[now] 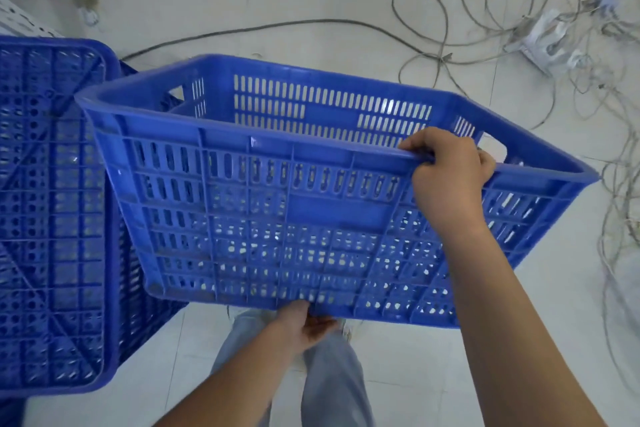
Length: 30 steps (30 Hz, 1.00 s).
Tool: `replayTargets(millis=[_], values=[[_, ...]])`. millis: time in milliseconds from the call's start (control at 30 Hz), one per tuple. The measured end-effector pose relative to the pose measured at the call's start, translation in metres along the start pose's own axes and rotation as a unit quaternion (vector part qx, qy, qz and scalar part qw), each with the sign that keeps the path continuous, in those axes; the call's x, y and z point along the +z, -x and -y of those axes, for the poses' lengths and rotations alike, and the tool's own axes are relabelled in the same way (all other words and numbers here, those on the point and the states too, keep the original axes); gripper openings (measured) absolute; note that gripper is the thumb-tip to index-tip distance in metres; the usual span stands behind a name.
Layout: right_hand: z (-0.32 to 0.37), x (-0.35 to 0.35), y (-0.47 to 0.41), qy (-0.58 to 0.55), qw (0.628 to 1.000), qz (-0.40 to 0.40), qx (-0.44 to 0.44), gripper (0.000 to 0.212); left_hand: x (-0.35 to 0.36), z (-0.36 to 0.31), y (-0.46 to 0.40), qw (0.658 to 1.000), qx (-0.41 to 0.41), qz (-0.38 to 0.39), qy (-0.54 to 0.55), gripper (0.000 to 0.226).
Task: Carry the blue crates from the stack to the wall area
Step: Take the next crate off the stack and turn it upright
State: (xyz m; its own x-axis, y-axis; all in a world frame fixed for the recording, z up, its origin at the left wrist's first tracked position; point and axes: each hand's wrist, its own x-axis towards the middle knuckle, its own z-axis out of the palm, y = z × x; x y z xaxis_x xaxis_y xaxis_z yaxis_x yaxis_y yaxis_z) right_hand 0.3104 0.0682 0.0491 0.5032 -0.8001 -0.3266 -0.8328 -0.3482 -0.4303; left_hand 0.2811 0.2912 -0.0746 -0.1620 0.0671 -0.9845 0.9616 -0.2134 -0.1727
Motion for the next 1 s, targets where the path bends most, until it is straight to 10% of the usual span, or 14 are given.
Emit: replayTargets(millis=[1000], values=[[-0.070,0.113,0.141,0.025,0.998,-0.058,-0.018,0.046,-0.050,-0.060,-0.005,0.945,0.124,0.085,0.290,0.014]])
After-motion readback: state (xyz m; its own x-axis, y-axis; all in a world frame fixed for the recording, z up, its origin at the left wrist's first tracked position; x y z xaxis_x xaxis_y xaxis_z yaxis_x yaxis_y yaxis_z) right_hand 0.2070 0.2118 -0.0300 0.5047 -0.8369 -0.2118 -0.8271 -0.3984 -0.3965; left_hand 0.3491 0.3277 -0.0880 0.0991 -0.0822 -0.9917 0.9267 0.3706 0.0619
